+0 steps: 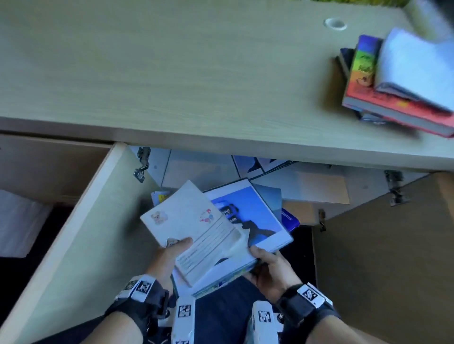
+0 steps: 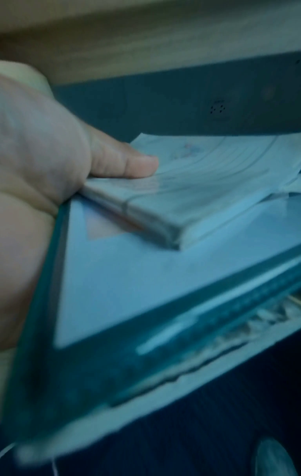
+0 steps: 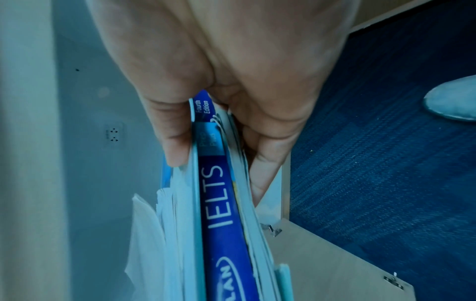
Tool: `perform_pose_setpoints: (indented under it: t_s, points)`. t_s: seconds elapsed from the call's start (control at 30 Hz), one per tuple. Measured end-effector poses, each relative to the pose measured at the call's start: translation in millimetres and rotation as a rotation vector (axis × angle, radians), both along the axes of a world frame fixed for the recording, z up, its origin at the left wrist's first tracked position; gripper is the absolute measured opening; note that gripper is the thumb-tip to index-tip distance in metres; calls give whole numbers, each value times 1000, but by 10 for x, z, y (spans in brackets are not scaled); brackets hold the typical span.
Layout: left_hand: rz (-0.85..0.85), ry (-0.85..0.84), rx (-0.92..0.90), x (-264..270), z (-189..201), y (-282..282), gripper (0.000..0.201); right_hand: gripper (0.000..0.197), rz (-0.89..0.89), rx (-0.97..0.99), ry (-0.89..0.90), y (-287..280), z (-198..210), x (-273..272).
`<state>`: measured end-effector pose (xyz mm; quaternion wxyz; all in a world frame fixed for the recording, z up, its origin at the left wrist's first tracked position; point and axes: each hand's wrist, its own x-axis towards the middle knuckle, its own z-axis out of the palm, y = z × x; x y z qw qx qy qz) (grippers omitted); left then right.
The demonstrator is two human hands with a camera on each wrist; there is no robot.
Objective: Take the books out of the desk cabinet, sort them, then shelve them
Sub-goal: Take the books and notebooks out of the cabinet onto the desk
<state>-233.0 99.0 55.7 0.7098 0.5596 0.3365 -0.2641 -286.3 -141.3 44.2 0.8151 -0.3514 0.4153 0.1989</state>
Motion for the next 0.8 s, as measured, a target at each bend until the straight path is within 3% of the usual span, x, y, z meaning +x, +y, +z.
perform_pose_setpoints:
  t_s: [0.13, 0.23, 0.37, 0.43, 0.53, 0.57, 0.67, 0.8]
  points:
    - [-76, -100, 39, -411, 239, 214, 50, 49, -30, -22, -96, 137, 456, -540]
    - [-149, -98, -27, -653, 531, 314, 40, 55, -82, -59, -139, 240, 824, -963]
    - [-231, -303, -88, -781, 920, 392, 66, 68, -175, -99, -190, 364, 1324, -1356]
    - [-279, -342, -108, -738, 1219, 385, 61, 68, -197, -124, -260, 410, 1575, -1408]
    - [-286, -370, -137, -571, 1699, 359, 21, 59, -203, -155, -381, 451, 1983, -1284]
    - [-275, -393, -134, -484, 1815, 351, 17, 58, -202, -163, -408, 455, 2098, -1206]
    - [-278, -569, -89, -136, 2104, 312, 29, 52, -220, -204, -456, 426, 2398, -856]
    - [-257, -569, -45, 477, 2273, 213, 35, 31, -216, -253, -465, 274, 2604, -189]
